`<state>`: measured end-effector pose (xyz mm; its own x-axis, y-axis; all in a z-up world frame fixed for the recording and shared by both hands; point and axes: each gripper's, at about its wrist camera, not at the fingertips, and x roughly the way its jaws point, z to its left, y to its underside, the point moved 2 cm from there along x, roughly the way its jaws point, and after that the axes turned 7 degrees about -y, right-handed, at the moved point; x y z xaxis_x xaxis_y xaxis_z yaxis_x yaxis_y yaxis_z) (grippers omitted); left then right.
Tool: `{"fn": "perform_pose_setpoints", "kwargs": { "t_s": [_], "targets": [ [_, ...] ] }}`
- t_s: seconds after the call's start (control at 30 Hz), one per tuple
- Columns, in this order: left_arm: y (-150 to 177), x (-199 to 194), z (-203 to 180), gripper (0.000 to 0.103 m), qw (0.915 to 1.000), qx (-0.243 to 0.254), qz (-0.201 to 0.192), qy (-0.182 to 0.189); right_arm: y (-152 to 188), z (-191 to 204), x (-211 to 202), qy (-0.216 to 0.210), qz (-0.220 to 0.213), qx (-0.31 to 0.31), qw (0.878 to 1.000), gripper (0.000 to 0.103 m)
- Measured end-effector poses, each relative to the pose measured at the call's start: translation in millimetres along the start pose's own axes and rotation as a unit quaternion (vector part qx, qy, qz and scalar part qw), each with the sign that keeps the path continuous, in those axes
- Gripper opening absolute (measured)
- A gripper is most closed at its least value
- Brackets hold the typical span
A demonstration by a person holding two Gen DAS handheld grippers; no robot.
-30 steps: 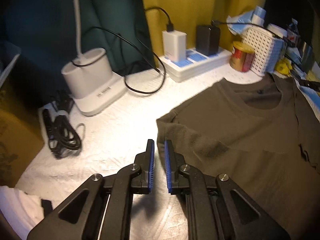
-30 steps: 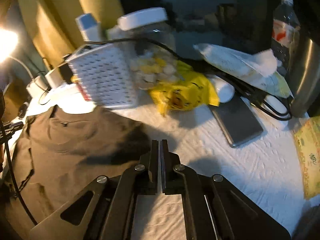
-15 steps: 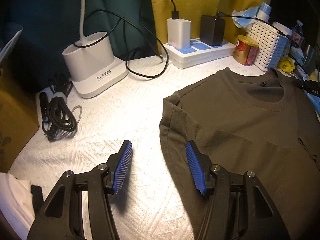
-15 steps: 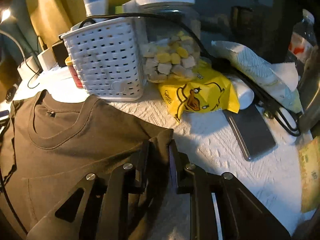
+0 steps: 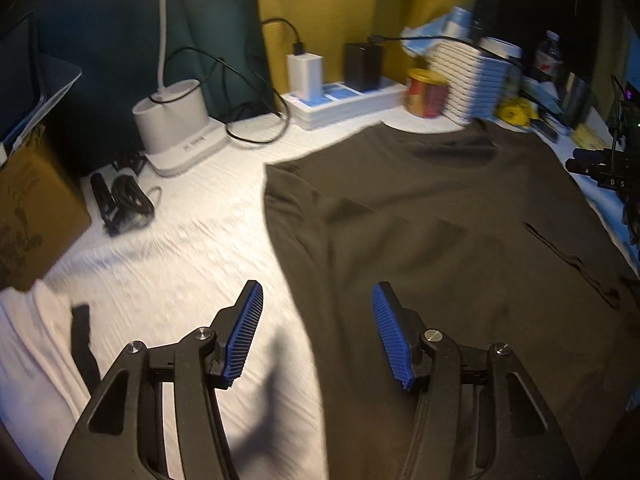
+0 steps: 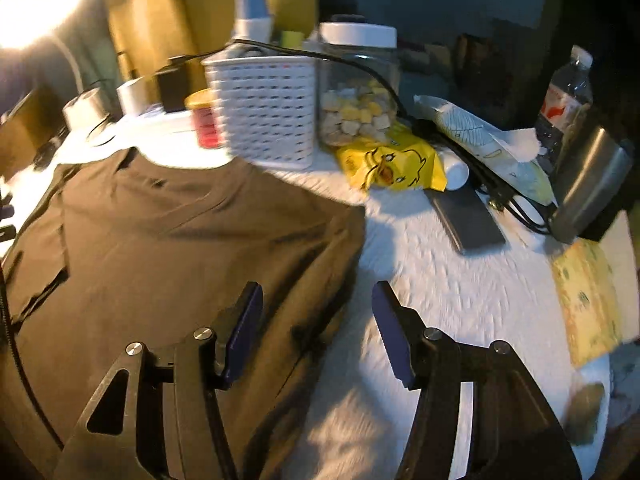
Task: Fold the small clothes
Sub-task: 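Press and smooth the folded shirt with both open grippers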
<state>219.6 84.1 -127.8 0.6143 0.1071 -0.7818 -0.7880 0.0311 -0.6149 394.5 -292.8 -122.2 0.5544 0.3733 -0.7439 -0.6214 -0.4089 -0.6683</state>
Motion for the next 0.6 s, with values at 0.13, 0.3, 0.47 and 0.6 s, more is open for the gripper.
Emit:
{"fn": "perform_pose_setpoints", "kwargs": {
  "t_s": [0.13,0.3,0.47,0.6],
  "targets": [
    [17.8,-6.8,-14.5,0.058,0.9999,0.012,0.007,0.006,20.3,18.5,-20.5,-0.001,0.002,-0.008,1.0,0.06],
    [33.2,-15.0,-28.7,0.058,0.9995,0.028,0.011,0.01,47.4,39.1,-36.0,-0.001,0.017,-0.017,1.0,0.06],
    [48.9,-19.9,-42.4,0.058,0.9986,0.045,0.022,0.015,69.8,64.6,-44.6,-0.007,0.03,-0.032,0.999,0.06],
    [60.8,-25.6,-51.4,0.058,0.998,0.057,0.024,0.016,88.2,83.4,-44.0,-0.001,0.047,-0.053,0.997,0.06]
  ]
}}
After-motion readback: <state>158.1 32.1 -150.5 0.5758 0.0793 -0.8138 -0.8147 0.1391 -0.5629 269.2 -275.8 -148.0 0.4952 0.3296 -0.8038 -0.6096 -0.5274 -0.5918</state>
